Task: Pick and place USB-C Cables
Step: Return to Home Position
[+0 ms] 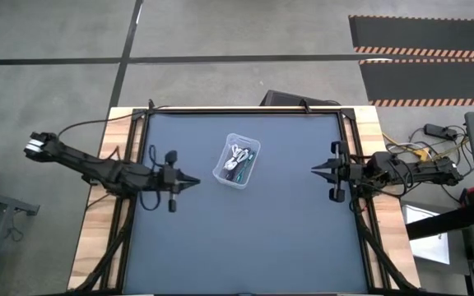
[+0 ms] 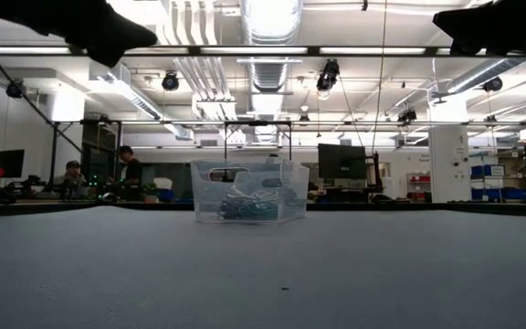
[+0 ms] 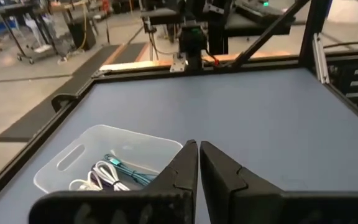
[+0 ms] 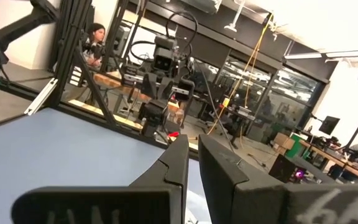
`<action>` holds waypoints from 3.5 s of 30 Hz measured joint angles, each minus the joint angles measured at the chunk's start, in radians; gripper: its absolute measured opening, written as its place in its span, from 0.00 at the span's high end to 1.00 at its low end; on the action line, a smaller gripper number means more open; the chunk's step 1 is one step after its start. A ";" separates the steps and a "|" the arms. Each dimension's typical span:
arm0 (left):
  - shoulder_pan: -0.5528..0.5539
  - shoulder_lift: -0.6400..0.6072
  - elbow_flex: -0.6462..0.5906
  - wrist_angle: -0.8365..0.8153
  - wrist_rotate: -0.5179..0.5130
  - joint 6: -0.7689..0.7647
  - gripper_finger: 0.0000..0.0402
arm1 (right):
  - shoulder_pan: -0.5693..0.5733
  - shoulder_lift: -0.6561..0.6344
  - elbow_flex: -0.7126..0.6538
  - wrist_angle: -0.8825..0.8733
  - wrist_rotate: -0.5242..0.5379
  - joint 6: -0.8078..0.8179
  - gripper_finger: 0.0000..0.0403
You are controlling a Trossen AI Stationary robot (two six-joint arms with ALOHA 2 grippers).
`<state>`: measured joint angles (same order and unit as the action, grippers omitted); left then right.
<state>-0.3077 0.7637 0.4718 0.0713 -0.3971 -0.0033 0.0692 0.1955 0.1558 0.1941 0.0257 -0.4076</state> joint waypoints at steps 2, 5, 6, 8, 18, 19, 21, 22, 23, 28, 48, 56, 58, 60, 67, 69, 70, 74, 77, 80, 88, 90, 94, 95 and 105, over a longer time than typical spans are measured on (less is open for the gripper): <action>0.000 -0.056 -0.034 0.002 0.000 0.010 1.00 | 0.000 0.000 -0.001 0.005 0.000 0.000 0.93; 0.000 -0.144 -0.080 0.006 0.000 0.015 1.00 | 0.000 -0.005 -0.001 0.005 0.000 -0.003 0.93; 0.000 -0.172 -0.093 0.006 0.000 0.015 1.00 | 0.000 -0.006 -0.001 0.005 0.000 -0.007 0.93; 0.000 -0.228 -0.121 0.006 0.000 0.015 1.00 | 0.000 -0.006 -0.001 0.005 0.000 -0.026 0.93; 0.000 -0.473 -0.270 -0.006 0.000 0.030 1.00 | 0.000 -0.081 -0.002 0.005 0.000 -0.096 0.93; 0.000 -0.500 -0.285 -0.002 0.000 0.037 1.00 | 0.000 -0.101 -0.002 0.004 0.000 -0.107 0.93; 0.000 -0.552 -0.312 -0.007 0.000 0.048 1.00 | 0.000 -0.144 -0.002 -0.009 0.000 -0.119 0.93; 0.000 -0.579 -0.322 -0.006 0.000 0.057 1.00 | 0.000 -0.167 -0.002 -0.018 0.000 -0.127 0.93; 0.000 -0.608 -0.332 0.000 0.000 0.065 1.00 | 0.000 -0.188 -0.002 -0.030 0.000 -0.130 0.93; 0.000 -0.743 -0.367 -0.024 0.000 0.114 1.00 | -0.006 -0.184 -0.003 -0.050 0.001 -0.135 0.93; 0.000 -0.732 -0.463 0.018 -0.028 0.097 1.00 | -0.018 -0.195 -0.117 -0.001 0.005 -0.131 0.93; 0.000 -0.726 -0.464 0.018 -0.054 0.146 1.00 | -0.018 -0.193 -0.143 0.008 0.027 -0.043 0.93; 0.000 -0.720 -0.464 0.018 -0.054 0.146 1.00 | -0.018 -0.193 -0.143 0.015 0.027 -0.030 0.93; 0.000 -0.716 -0.464 0.018 -0.054 0.146 1.00 | -0.018 -0.190 -0.143 0.020 0.027 -0.038 0.93; 0.000 -0.698 -0.465 0.018 -0.054 0.146 1.00 | -0.018 -0.166 -0.143 0.019 0.027 -0.048 0.93; 0.000 -0.693 -0.465 0.019 -0.054 0.146 1.00 | -0.018 -0.161 -0.143 0.020 0.027 -0.046 0.93; 0.000 -0.692 -0.465 0.018 -0.054 0.146 1.00 | -0.018 -0.160 -0.143 0.019 0.027 -0.046 0.93; 0.000 -0.684 -0.466 0.018 -0.054 0.146 1.00 | -0.018 -0.161 -0.143 0.019 0.027 -0.046 0.93; 0.000 -0.679 -0.466 0.018 -0.054 0.146 1.00 | -0.018 -0.160 -0.143 0.019 0.027 -0.047 0.93; 0.000 -0.674 -0.466 0.019 -0.054 0.146 1.00 | -0.018 -0.160 -0.143 0.020 0.027 -0.046 0.93; 0.000 -0.672 -0.467 0.018 -0.054 0.146 1.00 | -0.018 -0.160 -0.143 0.019 0.027 -0.047 0.93; 0.000 -0.669 -0.467 0.018 -0.054 0.146 1.00 | -0.018 -0.160 -0.143 0.020 0.027 -0.045 0.93; 0.000 -0.662 -0.467 0.018 -0.054 0.146 1.00 | -0.018 -0.160 -0.144 0.020 0.027 -0.047 0.93; 0.000 -0.660 -0.467 0.018 -0.054 0.146 1.00 | -0.018 -0.160 -0.144 0.019 0.027 -0.046 0.93; 0.000 -0.636 -0.467 0.018 -0.054 0.146 1.00 | -0.018 -0.160 -0.144 0.019 0.028 -0.046 0.93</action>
<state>-0.3073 0.1274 0.0044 0.0891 -0.4507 0.1425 0.0517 0.0357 0.0120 0.2134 0.0534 -0.4535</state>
